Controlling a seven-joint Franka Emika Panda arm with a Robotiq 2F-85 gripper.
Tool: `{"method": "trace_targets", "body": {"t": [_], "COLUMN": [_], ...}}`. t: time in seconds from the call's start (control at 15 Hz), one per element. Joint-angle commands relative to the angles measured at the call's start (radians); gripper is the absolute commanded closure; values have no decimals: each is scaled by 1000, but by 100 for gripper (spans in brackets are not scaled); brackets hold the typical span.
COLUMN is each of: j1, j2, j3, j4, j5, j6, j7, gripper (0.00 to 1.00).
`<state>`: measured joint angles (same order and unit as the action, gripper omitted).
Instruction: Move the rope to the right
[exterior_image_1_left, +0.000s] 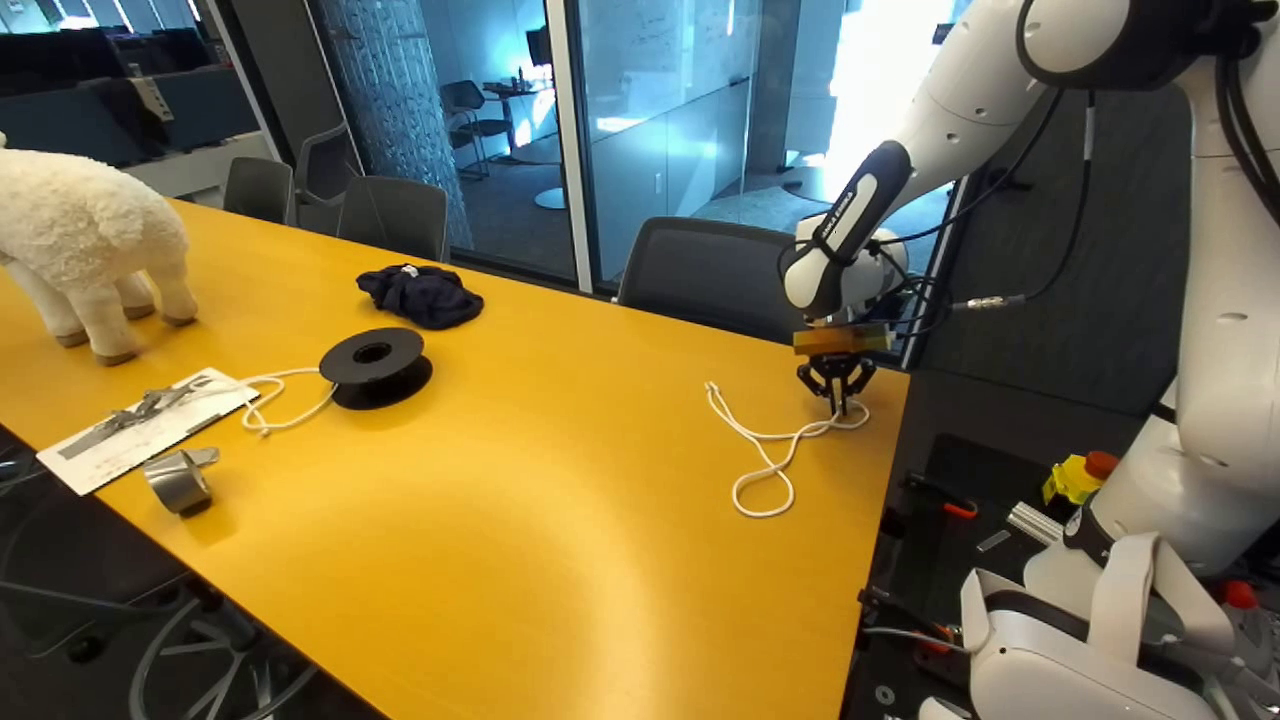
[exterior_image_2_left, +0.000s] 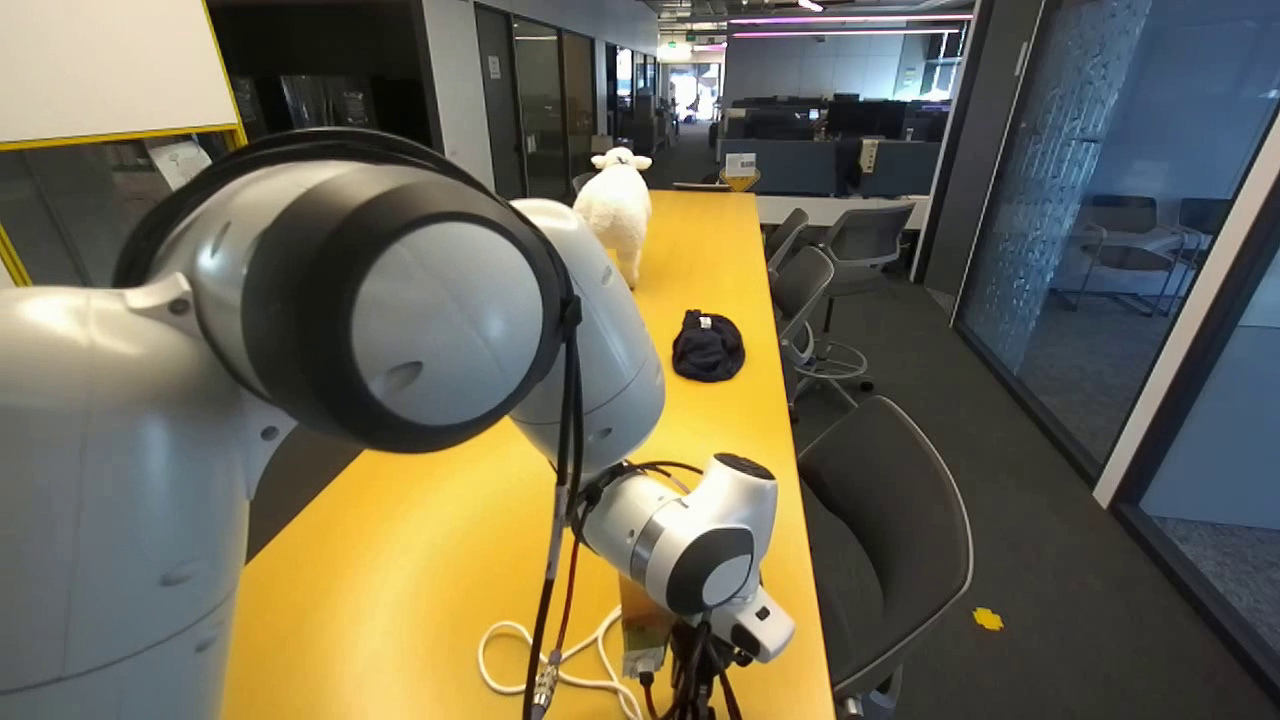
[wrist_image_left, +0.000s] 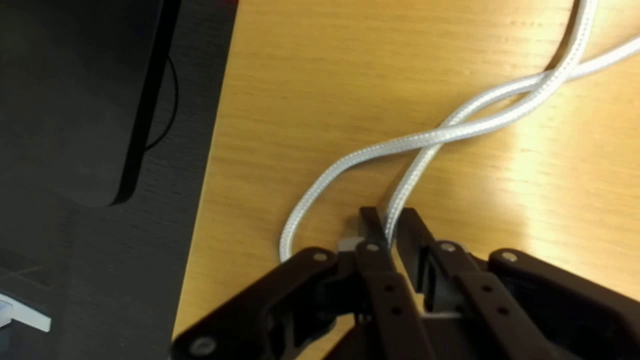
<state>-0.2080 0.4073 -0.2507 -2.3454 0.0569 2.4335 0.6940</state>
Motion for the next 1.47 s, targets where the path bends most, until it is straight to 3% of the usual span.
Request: {"method": "trace_targets", "body": {"t": [0.0,0.47,1.0,1.4], "j1": [19,136,244,294], "j2": [-33,-115,-188,-143], "j3": [31,123,259,316], "j4": [8,-34,-106,-105], "j5": [67,80,79,43], "j6": [-30,-70,-73,-6], "j7": [-89,-139,-333,-482], "gripper": [52,0,0,0]}}
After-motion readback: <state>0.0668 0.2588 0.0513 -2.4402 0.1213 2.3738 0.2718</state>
